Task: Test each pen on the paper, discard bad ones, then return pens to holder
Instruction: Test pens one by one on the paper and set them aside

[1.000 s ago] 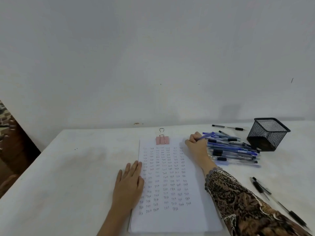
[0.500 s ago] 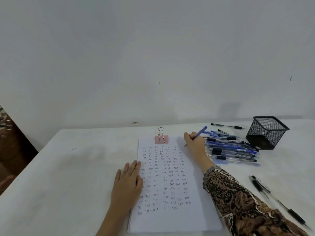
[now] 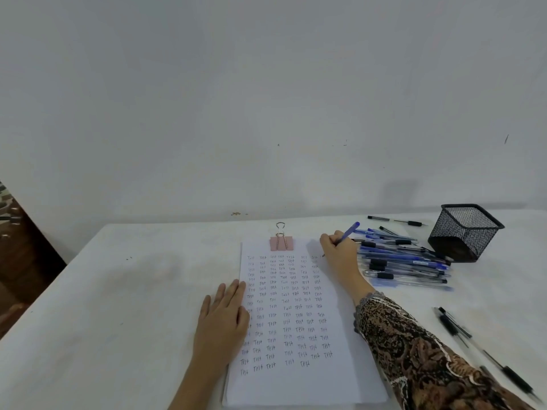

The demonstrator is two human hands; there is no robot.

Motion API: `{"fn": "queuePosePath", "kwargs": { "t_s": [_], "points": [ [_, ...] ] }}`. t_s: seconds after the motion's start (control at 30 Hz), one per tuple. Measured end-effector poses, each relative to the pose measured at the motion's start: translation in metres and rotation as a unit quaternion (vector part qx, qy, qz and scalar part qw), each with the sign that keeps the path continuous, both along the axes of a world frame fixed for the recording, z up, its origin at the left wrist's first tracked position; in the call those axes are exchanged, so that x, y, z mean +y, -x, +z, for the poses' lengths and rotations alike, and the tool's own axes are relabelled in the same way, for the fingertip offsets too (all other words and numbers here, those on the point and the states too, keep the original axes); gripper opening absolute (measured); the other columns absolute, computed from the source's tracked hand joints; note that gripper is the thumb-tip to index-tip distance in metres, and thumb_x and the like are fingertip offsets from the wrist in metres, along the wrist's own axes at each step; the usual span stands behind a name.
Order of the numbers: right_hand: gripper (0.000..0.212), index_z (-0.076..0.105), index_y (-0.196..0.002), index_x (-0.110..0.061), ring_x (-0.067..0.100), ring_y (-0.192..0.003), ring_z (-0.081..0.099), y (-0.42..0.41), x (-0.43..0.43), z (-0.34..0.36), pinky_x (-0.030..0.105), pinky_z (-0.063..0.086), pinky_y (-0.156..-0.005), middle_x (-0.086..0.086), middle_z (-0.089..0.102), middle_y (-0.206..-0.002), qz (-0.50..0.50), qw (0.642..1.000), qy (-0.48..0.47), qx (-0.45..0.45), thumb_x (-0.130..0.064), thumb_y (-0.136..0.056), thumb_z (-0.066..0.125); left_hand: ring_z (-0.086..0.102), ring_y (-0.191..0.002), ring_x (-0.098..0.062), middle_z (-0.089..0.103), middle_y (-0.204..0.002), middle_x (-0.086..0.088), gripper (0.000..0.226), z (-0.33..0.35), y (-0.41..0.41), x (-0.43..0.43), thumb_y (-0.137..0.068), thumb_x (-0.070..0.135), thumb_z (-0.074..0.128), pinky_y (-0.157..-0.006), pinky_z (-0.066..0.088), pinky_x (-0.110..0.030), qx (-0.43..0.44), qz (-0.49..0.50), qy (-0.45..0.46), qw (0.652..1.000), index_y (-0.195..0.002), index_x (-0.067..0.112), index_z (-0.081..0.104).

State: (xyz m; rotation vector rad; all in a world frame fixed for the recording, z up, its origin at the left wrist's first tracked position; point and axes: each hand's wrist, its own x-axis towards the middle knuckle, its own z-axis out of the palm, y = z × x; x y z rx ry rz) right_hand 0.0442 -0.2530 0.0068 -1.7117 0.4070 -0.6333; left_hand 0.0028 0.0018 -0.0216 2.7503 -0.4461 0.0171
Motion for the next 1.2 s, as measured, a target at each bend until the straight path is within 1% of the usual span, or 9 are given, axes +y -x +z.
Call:
{"fn": "queuePosePath", "kwargs": {
  "t_s": [0.33, 0.47, 0.57, 0.73, 0.87, 0.93, 1.0, 1.1, 1.2],
  "points": [
    [0.048, 0.021, -0.052, -0.018, 0.004, -0.044, 0.021, 0.003, 0.001, 0.000, 0.013, 0.026, -0.057, 0.000, 0.022, -0.054, -0.016, 1.000, 0.003, -0.012, 0.005, -0.084, 0.049, -0.004, -0.142, -0.004, 0.001, -0.154, 0.016, 0.091, 0.003, 0.002, -0.001, -0.059, 0.049, -0.018, -0.113, -0.009, -0.027, 0.001, 0.002, -0.013, 1.000, -0.146, 0.031, 0.003],
    [0.047, 0.022, -0.051, -0.017, 0.005, -0.043, 0.023, 0.003, 0.000, 0.000, 0.019, 0.024, -0.052, -0.001, 0.024, -0.052, -0.006, 1.000, 0.016, -0.004, 0.003, -0.084, 0.050, -0.004, -0.142, -0.005, 0.002, -0.154, 0.016, 0.091, 0.003, 0.002, -0.001, -0.059, 0.049, -0.018, -0.113, -0.009, -0.027, 0.000, 0.002, -0.011, 1.000, -0.146, 0.031, 0.003],
    [0.049, 0.022, -0.051, -0.018, 0.012, -0.050, 0.023, 0.004, 0.000, -0.001, 0.012, 0.032, -0.058, 0.001, 0.023, -0.052, -0.031, 0.999, 0.018, -0.026, 0.005, -0.084, 0.049, -0.004, -0.142, -0.005, 0.001, -0.154, 0.015, 0.091, 0.003, 0.002, -0.001, -0.060, 0.049, -0.018, -0.113, -0.008, -0.027, -0.002, 0.002, -0.016, 1.000, -0.146, 0.031, 0.003],
    [0.047, 0.022, -0.051, -0.018, 0.012, -0.050, 0.022, 0.002, -0.001, 0.000, 0.015, 0.024, -0.050, 0.000, 0.024, -0.053, -0.022, 1.000, 0.018, 0.000, 0.003, -0.084, 0.049, -0.002, -0.142, -0.006, 0.004, -0.154, 0.014, 0.091, 0.002, 0.001, -0.001, -0.060, 0.050, -0.017, -0.113, -0.008, -0.028, -0.002, 0.001, -0.010, 1.000, -0.146, 0.029, 0.005],
    [0.049, 0.022, -0.052, -0.019, 0.012, -0.051, 0.020, 0.004, 0.000, 0.000, 0.012, 0.032, -0.059, 0.001, 0.023, -0.053, -0.022, 1.000, 0.005, -0.021, 0.005, -0.084, 0.049, -0.004, -0.142, -0.006, 0.002, -0.154, 0.014, 0.091, 0.002, 0.001, -0.002, -0.060, 0.049, -0.018, -0.114, -0.007, -0.029, -0.005, 0.001, -0.022, 1.000, -0.146, 0.030, 0.003],
    [0.048, 0.022, -0.051, -0.019, 0.012, -0.049, 0.021, 0.004, 0.000, 0.000, 0.017, 0.028, -0.055, 0.001, 0.024, -0.053, -0.020, 1.000, 0.004, -0.012, 0.005, -0.084, 0.050, -0.003, -0.142, -0.006, 0.003, -0.154, 0.014, 0.091, 0.002, 0.001, -0.002, -0.060, 0.049, -0.018, -0.114, -0.007, -0.029, -0.004, 0.002, -0.021, 1.000, -0.146, 0.030, 0.003],
    [0.047, 0.025, -0.051, -0.017, 0.011, -0.048, 0.026, 0.005, -0.002, -0.001, 0.019, 0.027, -0.055, 0.000, 0.028, -0.053, -0.027, 0.999, -0.030, -0.015, 0.003, -0.085, 0.051, -0.003, -0.142, -0.006, 0.003, -0.154, 0.015, 0.090, 0.001, 0.001, -0.001, -0.060, 0.049, -0.017, -0.114, -0.007, -0.029, -0.001, 0.002, -0.018, 1.000, -0.146, 0.030, 0.004],
    [0.041, 0.038, -0.054, -0.014, 0.005, -0.039, 0.035, 0.010, -0.008, -0.002, 0.020, 0.030, -0.044, -0.004, 0.041, -0.046, -0.025, 0.979, -0.196, -0.050, -0.014, -0.093, 0.052, -0.003, -0.142, -0.005, 0.003, -0.154, 0.015, 0.091, 0.002, 0.001, -0.002, -0.059, 0.049, -0.017, -0.114, -0.007, -0.029, -0.002, 0.003, -0.018, 1.000, -0.146, 0.030, 0.004],
    [0.047, 0.036, -0.057, -0.016, 0.007, -0.033, 0.031, 0.020, -0.005, 0.005, 0.016, 0.024, -0.036, -0.004, 0.041, -0.039, -0.021, 0.963, -0.260, -0.071, -0.036, -0.099, 0.037, -0.002, -0.142, -0.005, 0.004, -0.154, 0.015, 0.092, 0.003, 0.002, -0.002, -0.059, 0.049, -0.017, -0.114, -0.006, -0.029, -0.001, 0.004, -0.013, 1.000, -0.146, 0.030, 0.005]
  ]
}}
